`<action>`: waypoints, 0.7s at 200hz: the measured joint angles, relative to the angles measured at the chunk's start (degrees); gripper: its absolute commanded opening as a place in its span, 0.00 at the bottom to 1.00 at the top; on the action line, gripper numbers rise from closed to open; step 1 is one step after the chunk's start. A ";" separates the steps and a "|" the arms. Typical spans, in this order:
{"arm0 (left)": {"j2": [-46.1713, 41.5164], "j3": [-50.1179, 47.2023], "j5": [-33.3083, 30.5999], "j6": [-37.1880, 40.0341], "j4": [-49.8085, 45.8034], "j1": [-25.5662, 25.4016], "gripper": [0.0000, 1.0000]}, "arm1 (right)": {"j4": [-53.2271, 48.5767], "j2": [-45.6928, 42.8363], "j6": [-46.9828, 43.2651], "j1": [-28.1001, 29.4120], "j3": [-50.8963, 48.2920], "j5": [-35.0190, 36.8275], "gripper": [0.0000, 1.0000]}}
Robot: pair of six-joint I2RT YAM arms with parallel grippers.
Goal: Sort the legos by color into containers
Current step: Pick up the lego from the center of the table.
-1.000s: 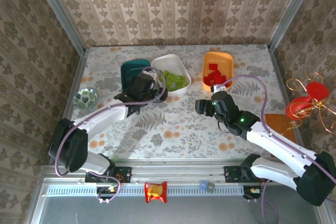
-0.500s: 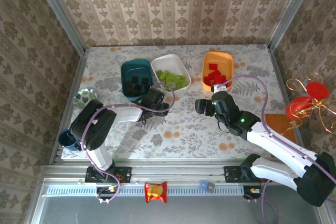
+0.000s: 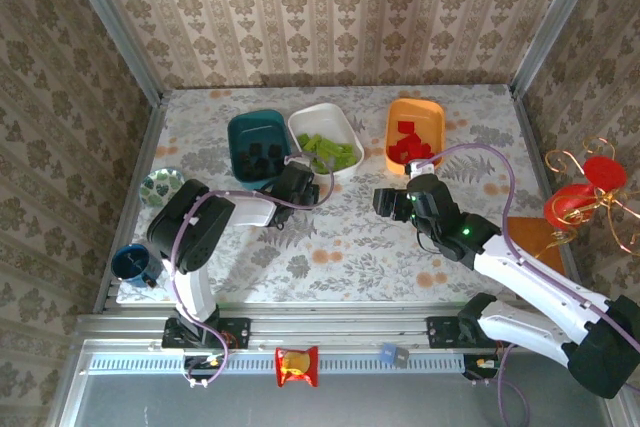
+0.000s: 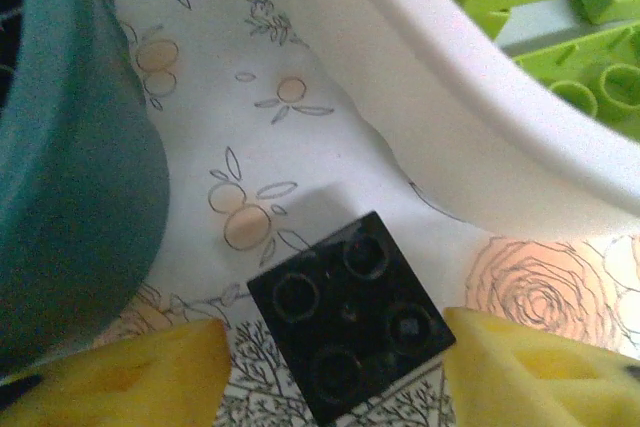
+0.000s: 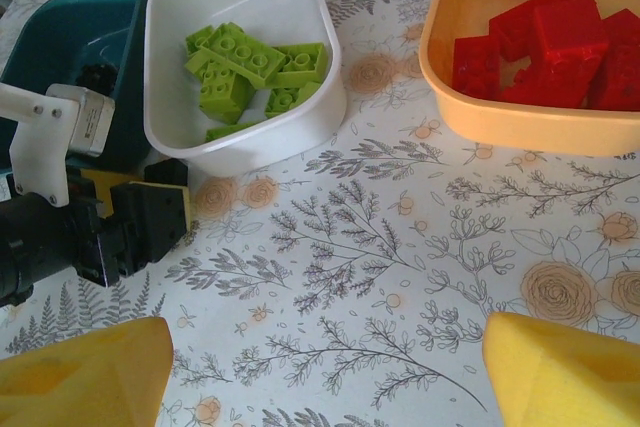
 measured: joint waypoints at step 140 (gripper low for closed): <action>-26.86 -2.29 2.97 -2.67 -6.43 1.27 0.23 | 0.04 0.46 0.00 -0.09 -0.44 0.00 0.82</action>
